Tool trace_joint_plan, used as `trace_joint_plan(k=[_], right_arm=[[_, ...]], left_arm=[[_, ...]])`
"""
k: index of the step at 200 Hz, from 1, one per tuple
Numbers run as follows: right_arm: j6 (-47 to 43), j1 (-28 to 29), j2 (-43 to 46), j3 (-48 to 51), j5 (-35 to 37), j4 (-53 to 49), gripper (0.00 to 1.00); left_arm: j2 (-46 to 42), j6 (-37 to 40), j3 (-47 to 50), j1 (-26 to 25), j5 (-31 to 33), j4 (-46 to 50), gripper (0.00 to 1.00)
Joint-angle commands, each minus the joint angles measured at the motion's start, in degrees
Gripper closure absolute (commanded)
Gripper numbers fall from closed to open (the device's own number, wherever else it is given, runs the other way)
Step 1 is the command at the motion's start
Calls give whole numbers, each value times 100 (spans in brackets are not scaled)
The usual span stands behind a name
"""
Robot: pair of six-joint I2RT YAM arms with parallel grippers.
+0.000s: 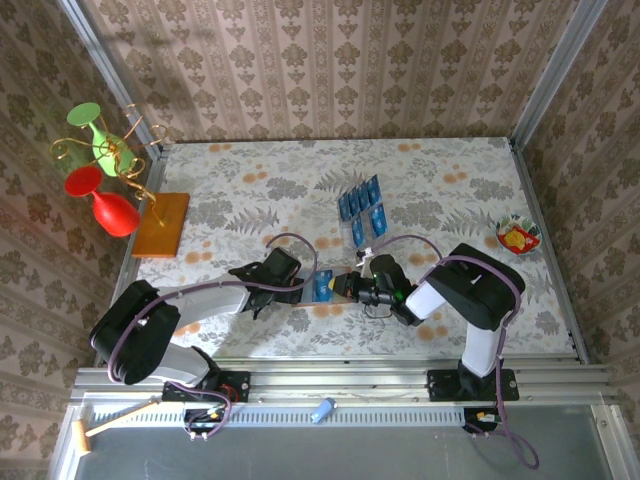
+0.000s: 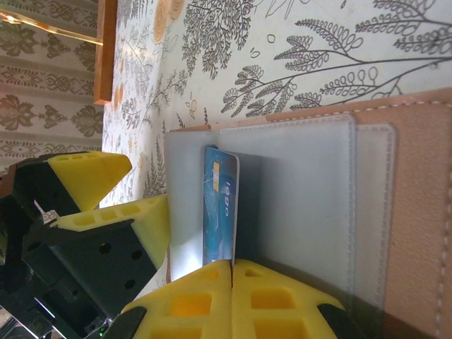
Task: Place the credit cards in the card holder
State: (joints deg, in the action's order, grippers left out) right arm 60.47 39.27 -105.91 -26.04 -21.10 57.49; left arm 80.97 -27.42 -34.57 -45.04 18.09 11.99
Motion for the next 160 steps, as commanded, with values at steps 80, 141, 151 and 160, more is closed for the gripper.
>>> trace_joint_plan(k=[80,141,151,160], right_arm=[[-131,36,-234,-388,-276,-860,96],[-549,28,520,-714,-34,-2447,51],[-682,28,632,-824,21,-2799,45],[-765,24,737,-911,80,-3058,39]], left_arm=[[-98,-105,73,-44,90,152,0],[-116,-164,48,-29,14,155,0],[-129,-175,29,-17,-14,154,0],[-143,-185,12,1,-49,155,0]])
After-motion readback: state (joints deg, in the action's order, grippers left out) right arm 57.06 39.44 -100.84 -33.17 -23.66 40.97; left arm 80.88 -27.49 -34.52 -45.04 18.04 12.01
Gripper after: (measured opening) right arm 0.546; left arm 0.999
